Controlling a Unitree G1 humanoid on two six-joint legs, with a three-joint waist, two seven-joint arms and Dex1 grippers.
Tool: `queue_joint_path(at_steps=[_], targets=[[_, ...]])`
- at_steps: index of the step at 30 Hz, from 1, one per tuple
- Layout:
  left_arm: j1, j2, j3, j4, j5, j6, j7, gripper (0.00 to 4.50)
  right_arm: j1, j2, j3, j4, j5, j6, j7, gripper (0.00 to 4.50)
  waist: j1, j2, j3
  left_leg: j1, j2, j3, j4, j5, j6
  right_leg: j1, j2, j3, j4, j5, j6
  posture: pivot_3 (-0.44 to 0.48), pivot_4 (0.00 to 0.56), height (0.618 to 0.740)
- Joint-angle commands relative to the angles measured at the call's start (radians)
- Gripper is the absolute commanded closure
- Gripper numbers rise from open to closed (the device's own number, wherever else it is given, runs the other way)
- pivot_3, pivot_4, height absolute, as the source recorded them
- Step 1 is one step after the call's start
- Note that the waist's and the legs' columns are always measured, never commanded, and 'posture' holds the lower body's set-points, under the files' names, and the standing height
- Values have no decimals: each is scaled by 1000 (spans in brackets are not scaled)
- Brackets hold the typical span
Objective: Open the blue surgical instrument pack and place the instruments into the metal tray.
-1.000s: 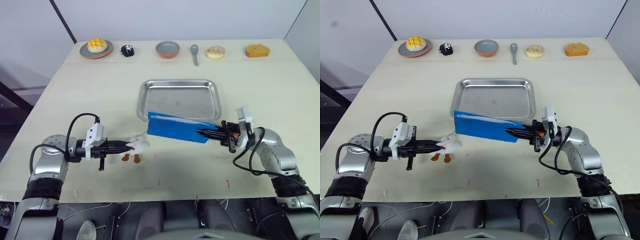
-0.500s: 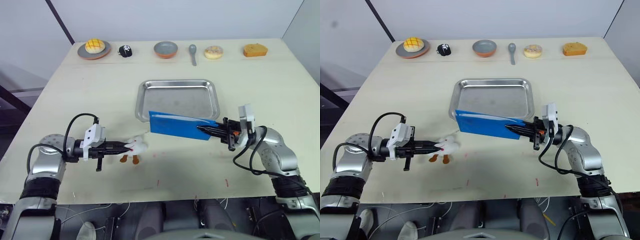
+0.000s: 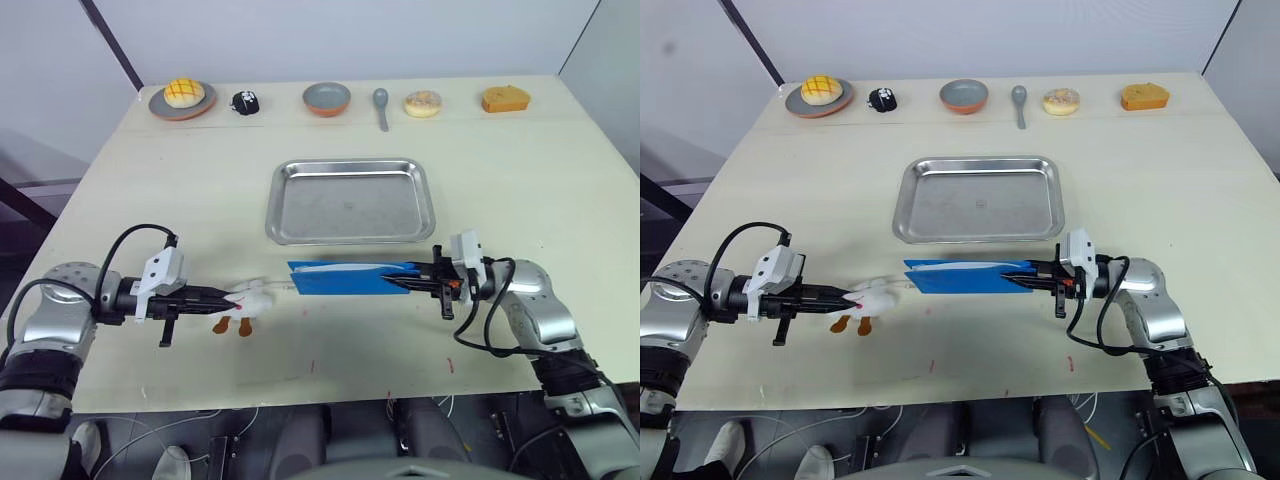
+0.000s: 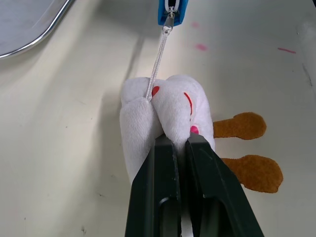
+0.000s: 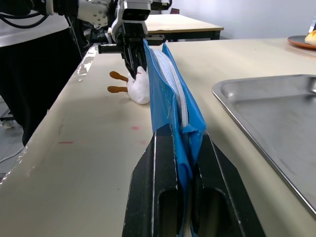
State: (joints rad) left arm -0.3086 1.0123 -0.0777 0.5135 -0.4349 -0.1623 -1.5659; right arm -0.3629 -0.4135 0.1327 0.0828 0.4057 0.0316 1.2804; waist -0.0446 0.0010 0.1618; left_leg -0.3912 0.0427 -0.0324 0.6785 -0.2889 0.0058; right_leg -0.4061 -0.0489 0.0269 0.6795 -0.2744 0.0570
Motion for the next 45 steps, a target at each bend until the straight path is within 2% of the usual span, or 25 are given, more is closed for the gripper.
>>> queue_joint_path(at_steps=[1, 5, 8, 14, 17, 20, 25, 34, 45], targets=[[35, 53, -18, 10, 15, 91, -49, 3524, -15, -9, -25, -15, 16, -22, 3, 4500, 0, 0, 0, 0, 0, 0, 0, 0, 0, 0, 0, 0, 0, 0, 0, 0, 150, 732], [52, 67, 5, -5, -15, 124, -49, 1694, -19, -14, -33, -12, 22, -20, 6, 4500, 3, 0, 0, 0, 0, 0, 0, 0, 0, 0, 0, 0, 0, 0, 0, 0, 150, 732], [68, 102, 9, -37, -63, 169, -49, 125, -23, -15, -34, -11, 25, -19, 7, 4500, 5, 0, 0, 0, 0, 0, 0, 0, 0, 0, 0, 0, 0, 0, 0, 0, 150, 732], [78, 181, 29, -100, -193, 267, -49, 125, -31, -10, -32, -8, 28, -18, 8, 4500, 6, -1, 1, -3, 0, 0, 0, 0, 0, -2, 0, 0, 0, 0, 0, 0, 150, 732], [53, 192, 47, -104, -241, 307, -49, 125, -31, -6, -28, -9, 28, -19, 8, 4500, 6, -2, 2, -3, 0, 0, 0, 0, 0, -2, 0, 0, 0, 0, 0, 0, 150, 732], [23, 129, 103, -104, -245, 319, -45, 125, -28, -4, -24, -11, 26, -20, 8, 4500, 6, -3, 3, -4, 0, 0, 0, 0, 0, -3, 0, 0, 0, 0, 0, 0, 150, 732], [6, 23, 186, -237, -319, 444, 24, 125, -19, -10, -15, -20, 18, -20, 13, 4500, 6, -3, 3, -4, 0, 0, 0, 0, 0, -3, 0, 0, 0, 0, 0, 0, 150, 732], [-94, -170, 175, -265, -196, 359, 137, 125, -26, -16, -7, -9, 8, -24, 28, 4500, 7, -4, 3, -4, 0, 0, 2, 0, -1, -3, 0, 0, 0, 0, 0, 0, 150, 732], [-177, -278, 83, -177, -36, 222, 56, 125, -27, -3, -4, -4, 6, -29, 23, 4500, 5, -4, 3, -5, 0, 0, 2, 3, -4, -3, 0, 0, 0, 0, 0, 0, 150, 732]])
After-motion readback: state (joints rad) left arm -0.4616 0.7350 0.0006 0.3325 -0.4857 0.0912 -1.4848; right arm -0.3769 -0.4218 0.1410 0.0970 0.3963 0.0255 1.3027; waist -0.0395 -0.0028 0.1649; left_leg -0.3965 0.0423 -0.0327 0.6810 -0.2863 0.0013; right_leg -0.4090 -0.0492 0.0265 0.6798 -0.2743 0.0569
